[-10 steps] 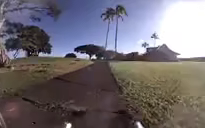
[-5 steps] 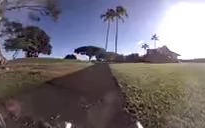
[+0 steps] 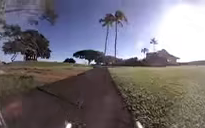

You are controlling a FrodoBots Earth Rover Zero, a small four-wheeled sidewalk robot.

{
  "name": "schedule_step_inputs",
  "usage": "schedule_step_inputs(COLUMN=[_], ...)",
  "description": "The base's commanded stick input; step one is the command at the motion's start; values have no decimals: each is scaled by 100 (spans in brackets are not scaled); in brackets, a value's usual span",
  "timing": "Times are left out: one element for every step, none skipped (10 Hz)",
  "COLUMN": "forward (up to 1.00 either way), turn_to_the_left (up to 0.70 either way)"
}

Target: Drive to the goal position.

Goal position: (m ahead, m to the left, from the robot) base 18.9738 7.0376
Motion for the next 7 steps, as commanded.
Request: schedule_step_inputs(forward=[70,70,70,70,70,70,70], turn_to_the_left=[0,0,0,0,0,0,0])
